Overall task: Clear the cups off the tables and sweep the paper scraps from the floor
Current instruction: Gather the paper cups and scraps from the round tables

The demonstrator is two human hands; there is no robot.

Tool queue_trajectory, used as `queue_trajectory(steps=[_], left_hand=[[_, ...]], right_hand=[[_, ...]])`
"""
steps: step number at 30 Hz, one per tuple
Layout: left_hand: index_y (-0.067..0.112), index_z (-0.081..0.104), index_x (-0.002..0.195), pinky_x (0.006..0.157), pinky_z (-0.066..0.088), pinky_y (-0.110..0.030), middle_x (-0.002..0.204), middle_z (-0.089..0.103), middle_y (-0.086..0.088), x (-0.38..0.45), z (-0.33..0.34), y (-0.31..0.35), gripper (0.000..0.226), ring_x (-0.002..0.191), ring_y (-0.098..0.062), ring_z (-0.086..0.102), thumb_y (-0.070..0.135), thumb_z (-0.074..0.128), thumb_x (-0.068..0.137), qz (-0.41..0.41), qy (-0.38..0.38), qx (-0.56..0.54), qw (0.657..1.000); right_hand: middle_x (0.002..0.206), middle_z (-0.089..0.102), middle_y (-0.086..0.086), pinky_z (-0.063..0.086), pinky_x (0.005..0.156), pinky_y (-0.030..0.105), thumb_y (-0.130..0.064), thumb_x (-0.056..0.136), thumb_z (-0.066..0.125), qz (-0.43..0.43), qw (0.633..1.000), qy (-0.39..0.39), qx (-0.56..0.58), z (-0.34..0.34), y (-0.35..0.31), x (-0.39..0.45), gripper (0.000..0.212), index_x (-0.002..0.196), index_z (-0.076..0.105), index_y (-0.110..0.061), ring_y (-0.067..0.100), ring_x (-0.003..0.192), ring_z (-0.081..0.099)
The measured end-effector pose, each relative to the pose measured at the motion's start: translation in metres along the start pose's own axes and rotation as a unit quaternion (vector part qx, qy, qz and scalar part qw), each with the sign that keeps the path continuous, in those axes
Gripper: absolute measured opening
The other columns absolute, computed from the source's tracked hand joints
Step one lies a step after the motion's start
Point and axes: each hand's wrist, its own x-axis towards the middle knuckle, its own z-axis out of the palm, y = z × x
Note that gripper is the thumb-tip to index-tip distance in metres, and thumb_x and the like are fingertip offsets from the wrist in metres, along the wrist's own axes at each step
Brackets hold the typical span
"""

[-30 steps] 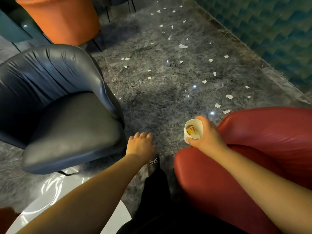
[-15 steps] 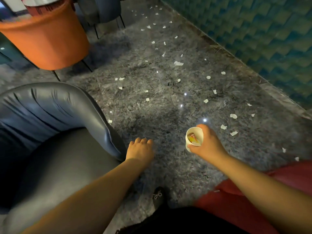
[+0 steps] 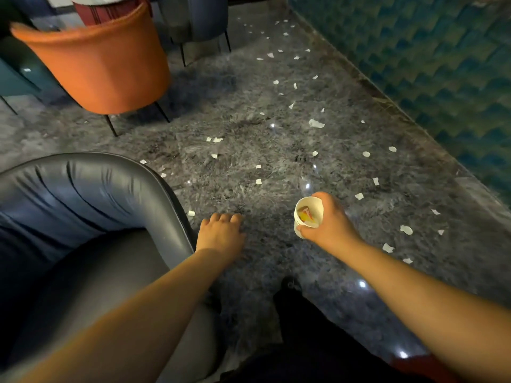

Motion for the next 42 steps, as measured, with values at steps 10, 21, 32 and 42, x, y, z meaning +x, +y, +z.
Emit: queue_trajectory(steps=[10,21,32,42], left_hand=[[0.020,0.034,0.147,0.109,0.029,-0.044,0.149,0.042,-0.004,0.160,-0.058,-0.016,0.053,0.137,-0.028,0.033,0.041,0.041,0.099,-0.047,-0.018,-0.003,0.999],[0.022,0.037,0.145,0.107,0.031,-0.043,0.146,0.045,-0.002,0.322,-0.123,-0.031,0.053,0.136,-0.026,0.036,0.044,0.044,0.098,-0.086,-0.005,-0.017,0.996],[0.023,0.038,0.144,0.107,0.031,-0.043,0.147,0.044,-0.003,0.525,-0.183,-0.108,0.050,0.136,-0.026,0.035,0.041,0.042,0.098,-0.053,-0.001,-0.003,0.999],[0.024,0.039,0.142,0.107,0.031,-0.042,0.145,0.046,-0.001,0.687,-0.253,-0.149,0.050,0.135,-0.026,0.036,0.046,0.044,0.098,-0.026,-0.012,0.017,0.999]], right_hand=[[0.127,0.047,0.012,0.038,0.081,0.023,-0.025,0.068,0.083,-0.028,0.999,-0.023,0.020,-0.002,-0.020,0.196,0.075,0.131,0.042,-0.020,0.024,0.107,0.050],[0.127,0.043,0.012,0.037,0.083,0.024,-0.024,0.068,0.083,-0.056,0.997,-0.045,0.010,-0.031,-0.056,0.387,0.077,0.132,0.042,-0.018,0.025,0.110,0.048],[0.130,0.042,0.011,0.042,0.089,0.029,-0.023,0.071,0.082,-0.037,0.999,-0.031,0.018,-0.016,-0.113,0.582,0.078,0.136,0.039,-0.018,0.026,0.115,0.047],[0.128,0.043,0.012,0.038,0.081,0.024,-0.022,0.071,0.082,-0.018,0.999,-0.001,0.028,-0.024,-0.153,0.744,0.072,0.132,0.042,-0.018,0.025,0.110,0.048]])
